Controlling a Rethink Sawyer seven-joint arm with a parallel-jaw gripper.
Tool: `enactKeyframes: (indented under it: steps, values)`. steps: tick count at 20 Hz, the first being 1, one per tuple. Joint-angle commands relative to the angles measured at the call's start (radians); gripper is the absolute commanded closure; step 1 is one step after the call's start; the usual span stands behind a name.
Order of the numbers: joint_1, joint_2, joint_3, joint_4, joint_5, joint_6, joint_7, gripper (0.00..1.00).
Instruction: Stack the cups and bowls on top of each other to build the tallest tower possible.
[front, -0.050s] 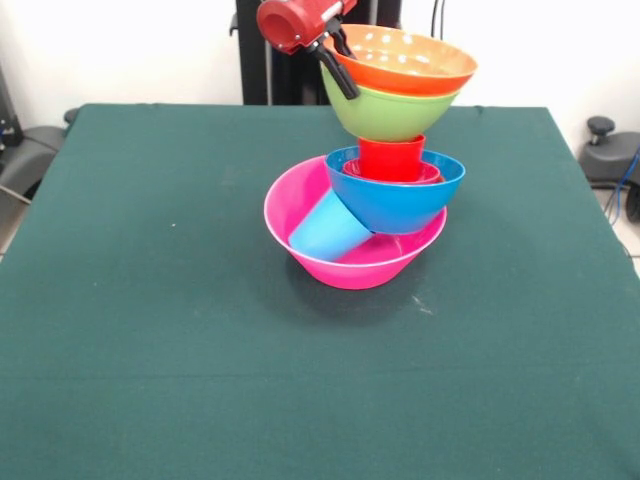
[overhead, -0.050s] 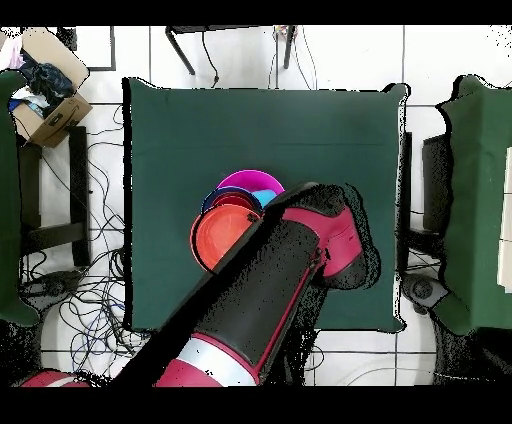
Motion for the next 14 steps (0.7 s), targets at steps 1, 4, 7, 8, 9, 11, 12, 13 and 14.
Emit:
enactKeyframes:
  steps: [1,4,7,8,9,11,12,13,14]
  values:
    - [0.009,0.038,0.079,-0.067,0.000,0.128,0.015,1.00]
    - [0.014,0.043,0.079,-0.068,-0.005,0.125,0.024,1.00]
    - [0.018,0.050,0.069,-0.075,-0.018,0.118,0.067,1.00]
    - [0.027,0.053,0.062,-0.077,-0.026,0.117,0.085,1.00]
    - [0.032,0.057,0.057,-0.079,-0.034,0.114,0.097,1.00]
    - [0.046,0.071,0.046,-0.084,-0.045,0.115,0.130,1.00]
    - [0.049,0.078,0.042,-0.085,-0.042,0.118,0.140,1.00]
    - [0.055,0.089,0.034,-0.088,-0.044,0.120,0.153,1.00]
    - [0.060,0.097,0.029,-0.089,-0.044,0.123,0.162,1.00]
